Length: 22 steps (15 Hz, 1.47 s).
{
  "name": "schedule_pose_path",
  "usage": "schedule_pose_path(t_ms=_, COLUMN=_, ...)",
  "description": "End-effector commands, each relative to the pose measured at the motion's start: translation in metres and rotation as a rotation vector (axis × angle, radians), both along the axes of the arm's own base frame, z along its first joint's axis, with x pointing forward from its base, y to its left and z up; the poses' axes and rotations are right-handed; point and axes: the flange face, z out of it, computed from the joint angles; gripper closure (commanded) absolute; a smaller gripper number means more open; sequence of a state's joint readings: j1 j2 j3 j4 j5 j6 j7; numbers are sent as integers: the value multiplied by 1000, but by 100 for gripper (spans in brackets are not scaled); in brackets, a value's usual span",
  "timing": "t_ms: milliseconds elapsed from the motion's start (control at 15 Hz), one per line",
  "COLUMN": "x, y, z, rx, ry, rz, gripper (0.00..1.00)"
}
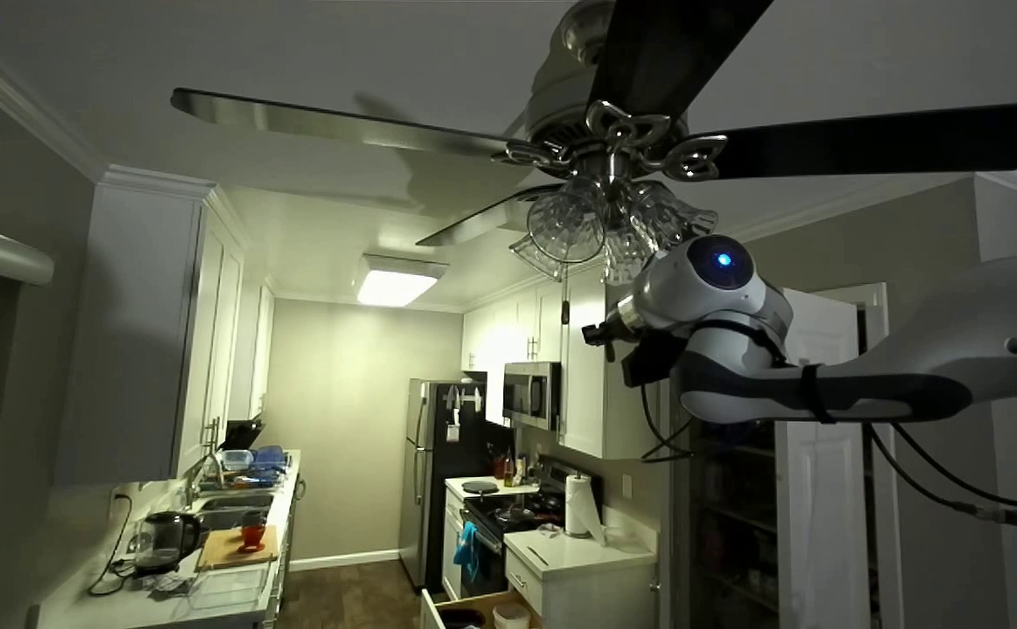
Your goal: Turn on the light on the ceiling fan
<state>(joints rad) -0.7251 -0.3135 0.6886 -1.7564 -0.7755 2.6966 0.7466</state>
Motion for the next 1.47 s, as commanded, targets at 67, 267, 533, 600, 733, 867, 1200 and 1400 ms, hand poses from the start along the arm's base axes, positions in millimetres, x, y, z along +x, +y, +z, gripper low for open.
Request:
schedule_pose_path(t_ms=67, x=13, y=1, z=-22, rx=5, ry=105, rz=24, gripper=96)
schedule_pose_path(t_ms=267, x=11, y=10, z=-30, rx=26, ry=150, rz=63, gripper=96)
schedule_pose_path(t_ms=533, x=-1, y=11, z=-15, rx=-4, ry=123, rz=71, gripper=96)
schedule_pose_path(t_ms=600, x=4, y=2, z=-6, rx=-28, ry=91, rz=67, gripper=96)
schedule_pose_path(t_ms=733, x=2, y=-1, z=3, rx=-113, ry=42, rz=53, gripper=96)
schedule_pose_path(t_ms=867, x=3, y=-5, z=5, rx=-169, ry=26, rz=38, gripper=66)
schedule_pose_path(t_ms=1200, x=12, y=-12, z=-8, rx=-178, ry=72, rz=37, gripper=35)
schedule_pose_path(t_ms=1400, x=13, y=-15, z=-22, rx=-158, ry=123, rz=30, gripper=17)
